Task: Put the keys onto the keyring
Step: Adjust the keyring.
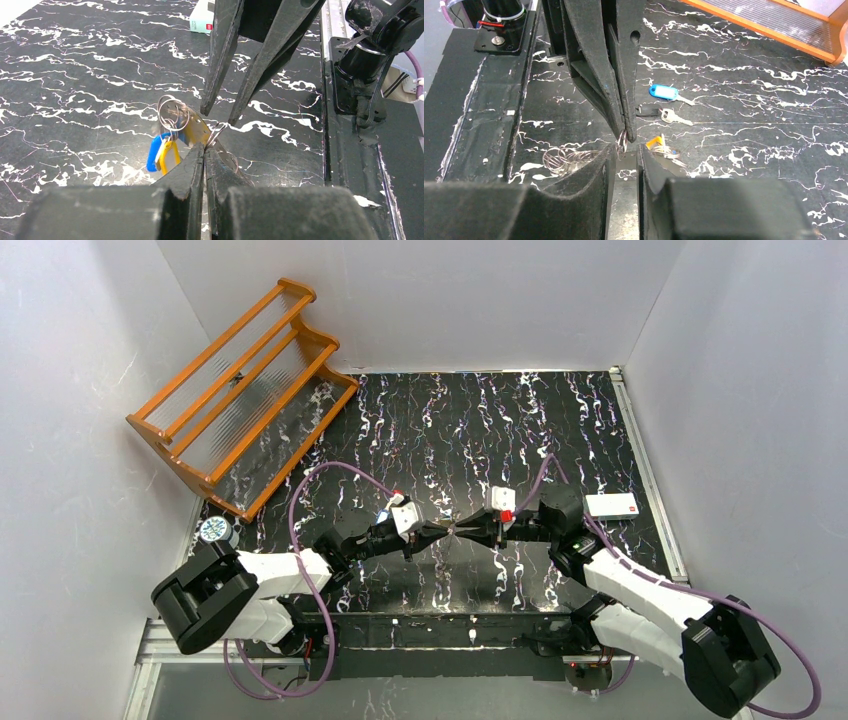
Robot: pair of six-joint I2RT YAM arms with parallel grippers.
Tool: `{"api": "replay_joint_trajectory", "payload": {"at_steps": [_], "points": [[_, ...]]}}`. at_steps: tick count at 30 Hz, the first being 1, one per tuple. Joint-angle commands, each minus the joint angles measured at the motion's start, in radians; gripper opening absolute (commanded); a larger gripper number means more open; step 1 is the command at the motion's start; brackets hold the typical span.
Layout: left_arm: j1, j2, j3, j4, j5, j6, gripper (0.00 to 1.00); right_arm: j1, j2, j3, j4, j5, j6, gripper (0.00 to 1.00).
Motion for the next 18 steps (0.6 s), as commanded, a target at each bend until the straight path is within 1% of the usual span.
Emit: {"api": "replay_joint_trajectory", "payload": {"at_steps": [1,9,13,14,15,18], "points": [[-0.004,-0.035,0.001,0.050,0.030,0.004,0.00,0.002,0.021,0.035,0.017,-0.024,-0.021,0.29],[-0.004,-0.022,0.014,0.054,0.045,-0.005,0.00,0.003,0.072,0.053,0.023,-0.062,-0.024,0.32],[-0.004,-0.015,0.018,0.053,0.053,-0.008,0.00,0.003,0.081,0.056,0.029,-0.062,-0.024,0.31],[-0.004,-0.012,0.019,0.053,0.056,-0.011,0.00,0.003,0.081,0.056,0.033,-0.062,-0.024,0.28],[-0.004,-0.010,0.021,0.054,0.059,-0.013,0.00,0.003,0.081,0.056,0.036,-0.061,-0.023,0.24],[-0.004,-0.007,0.023,0.055,0.062,-0.018,0.00,0.003,0.083,0.056,0.040,-0.061,-0.017,0.07]]}}
